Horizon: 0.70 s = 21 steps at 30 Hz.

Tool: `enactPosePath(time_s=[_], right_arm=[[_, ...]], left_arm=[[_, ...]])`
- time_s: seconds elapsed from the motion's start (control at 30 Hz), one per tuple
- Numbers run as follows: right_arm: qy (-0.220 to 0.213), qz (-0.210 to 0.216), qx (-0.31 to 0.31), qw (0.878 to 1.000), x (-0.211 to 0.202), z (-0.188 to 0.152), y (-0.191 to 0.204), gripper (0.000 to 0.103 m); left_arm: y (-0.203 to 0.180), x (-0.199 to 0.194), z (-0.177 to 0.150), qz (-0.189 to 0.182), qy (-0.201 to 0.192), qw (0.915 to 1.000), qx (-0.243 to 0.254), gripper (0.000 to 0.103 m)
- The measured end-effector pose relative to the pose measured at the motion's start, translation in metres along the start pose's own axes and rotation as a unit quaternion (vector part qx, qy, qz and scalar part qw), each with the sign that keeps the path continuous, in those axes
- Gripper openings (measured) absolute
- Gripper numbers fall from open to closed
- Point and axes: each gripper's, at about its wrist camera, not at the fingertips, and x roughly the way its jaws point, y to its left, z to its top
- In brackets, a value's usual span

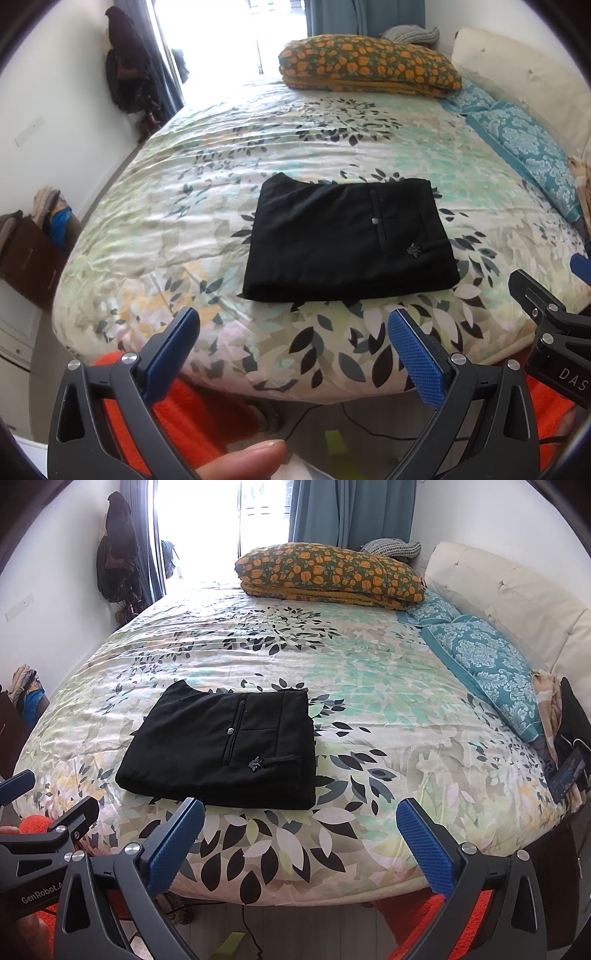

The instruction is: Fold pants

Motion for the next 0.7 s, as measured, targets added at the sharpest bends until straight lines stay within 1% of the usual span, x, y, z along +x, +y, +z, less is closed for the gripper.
enactPosePath(time_s=[0.7], right_arm=[[0.000,0.002,0.002,1.000,-0.0036,0.0004,0.0042,0.103]], left_arm=[[0.0022,0.0044,0.0055,0.001,0.006,1.0000,-0.007,0.102]])
